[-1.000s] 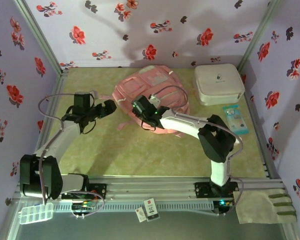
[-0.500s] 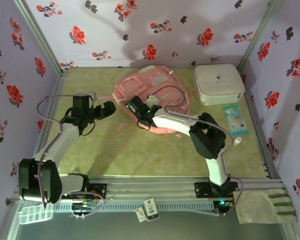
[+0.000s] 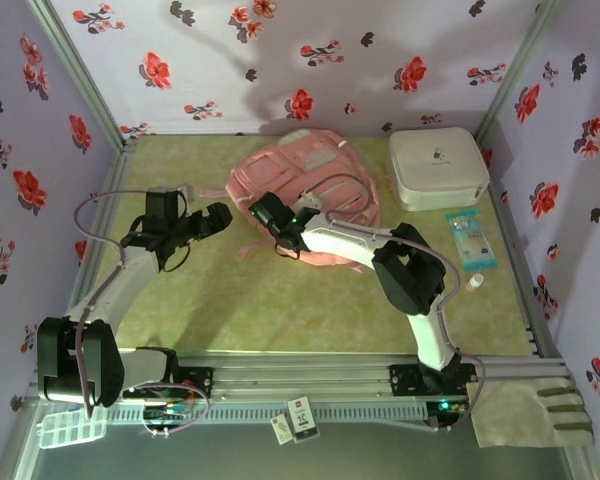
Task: Pack the student bag
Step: Zip the student bag at the top-center of the table.
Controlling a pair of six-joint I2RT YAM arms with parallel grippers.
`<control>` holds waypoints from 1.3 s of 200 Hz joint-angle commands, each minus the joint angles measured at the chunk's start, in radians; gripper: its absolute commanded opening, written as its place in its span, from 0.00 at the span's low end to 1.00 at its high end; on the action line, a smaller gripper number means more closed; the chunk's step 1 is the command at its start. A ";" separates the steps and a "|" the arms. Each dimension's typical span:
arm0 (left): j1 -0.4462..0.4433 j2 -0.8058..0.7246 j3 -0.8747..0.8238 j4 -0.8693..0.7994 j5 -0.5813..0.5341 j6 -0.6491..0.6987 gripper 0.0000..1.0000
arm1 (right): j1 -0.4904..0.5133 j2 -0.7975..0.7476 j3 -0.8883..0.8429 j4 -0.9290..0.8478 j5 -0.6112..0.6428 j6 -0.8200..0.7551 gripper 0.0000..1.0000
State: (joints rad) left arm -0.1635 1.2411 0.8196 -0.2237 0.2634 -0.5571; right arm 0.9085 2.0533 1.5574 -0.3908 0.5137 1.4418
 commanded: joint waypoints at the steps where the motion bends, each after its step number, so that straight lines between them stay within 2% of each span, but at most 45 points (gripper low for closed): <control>1: 0.007 -0.015 -0.005 -0.014 0.013 0.028 0.99 | -0.027 -0.015 -0.004 -0.030 0.071 -0.006 0.07; 34: 0.007 -0.012 -0.003 -0.011 0.032 0.025 0.99 | -0.024 -0.106 -0.091 0.002 0.037 -0.069 0.04; 58: 0.008 0.007 0.001 0.018 0.095 0.000 0.98 | -0.023 -0.190 -0.180 0.013 0.002 -0.114 0.02; 81: 0.002 0.048 0.001 0.111 0.199 -0.079 0.96 | -0.025 -0.257 -0.265 0.009 -0.034 -0.142 0.02; 110: -0.065 0.133 0.015 0.266 0.277 -0.194 0.91 | -0.032 -0.308 -0.333 -0.035 -0.066 -0.154 0.02; 142: -0.176 0.261 0.061 0.401 0.291 -0.314 0.83 | -0.050 -0.338 -0.399 -0.006 -0.108 -0.178 0.02; 188: -0.292 0.455 0.179 0.531 0.314 -0.437 0.64 | -0.056 -0.331 -0.432 0.033 -0.148 -0.181 0.02; 226: -0.356 0.571 0.277 0.507 0.270 -0.450 0.51 | -0.060 -0.344 -0.453 0.046 -0.153 -0.178 0.03; 260: -0.376 0.611 0.328 0.391 0.196 -0.391 0.47 | -0.063 -0.363 -0.465 0.050 -0.146 -0.184 0.03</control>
State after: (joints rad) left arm -0.5293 1.8271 1.1046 0.2371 0.5129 -0.9844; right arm 0.8524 1.7206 1.1213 -0.2909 0.3756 1.2778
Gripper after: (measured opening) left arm 0.476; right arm 0.052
